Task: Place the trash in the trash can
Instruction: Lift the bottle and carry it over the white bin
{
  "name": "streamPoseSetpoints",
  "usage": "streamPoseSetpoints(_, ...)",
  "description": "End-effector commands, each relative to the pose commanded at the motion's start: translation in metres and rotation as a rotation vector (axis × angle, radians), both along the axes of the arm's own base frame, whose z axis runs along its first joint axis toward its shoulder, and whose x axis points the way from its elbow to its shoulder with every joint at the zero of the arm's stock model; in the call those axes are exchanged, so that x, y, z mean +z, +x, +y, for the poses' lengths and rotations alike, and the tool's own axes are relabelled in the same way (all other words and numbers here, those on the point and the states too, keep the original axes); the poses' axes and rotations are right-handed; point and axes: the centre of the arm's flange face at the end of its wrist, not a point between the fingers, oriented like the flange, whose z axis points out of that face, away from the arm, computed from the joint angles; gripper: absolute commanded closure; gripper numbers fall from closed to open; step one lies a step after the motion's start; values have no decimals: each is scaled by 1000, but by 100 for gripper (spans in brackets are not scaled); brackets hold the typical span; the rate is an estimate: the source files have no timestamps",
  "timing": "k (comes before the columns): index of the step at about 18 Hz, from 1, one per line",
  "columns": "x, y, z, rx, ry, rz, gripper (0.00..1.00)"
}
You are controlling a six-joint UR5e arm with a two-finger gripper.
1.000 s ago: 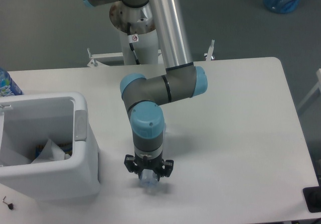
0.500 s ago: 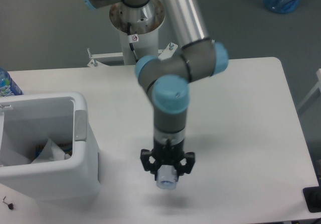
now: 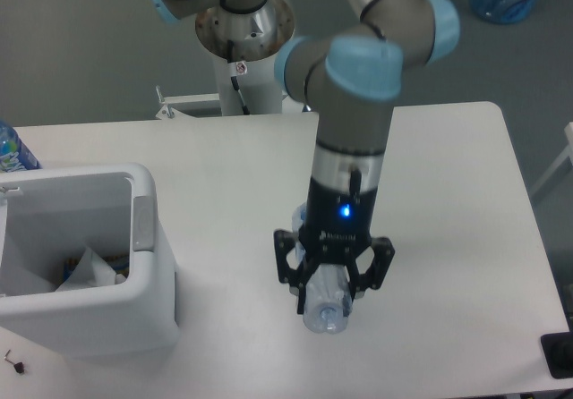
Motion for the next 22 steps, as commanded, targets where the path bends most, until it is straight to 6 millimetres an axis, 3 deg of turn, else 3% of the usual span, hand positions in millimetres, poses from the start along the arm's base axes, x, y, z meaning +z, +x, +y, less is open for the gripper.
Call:
streamPoseSetpoints(5,43,34,-3,-39,61,73,40)
streamPoseSetpoints(13,89,134,10,-165,118,117,40)
streamPoseSetpoints(19,102,164,12,-213,134,141,40)
streamPoseSetpoints(22,106,169,16,-221,159,158,40)
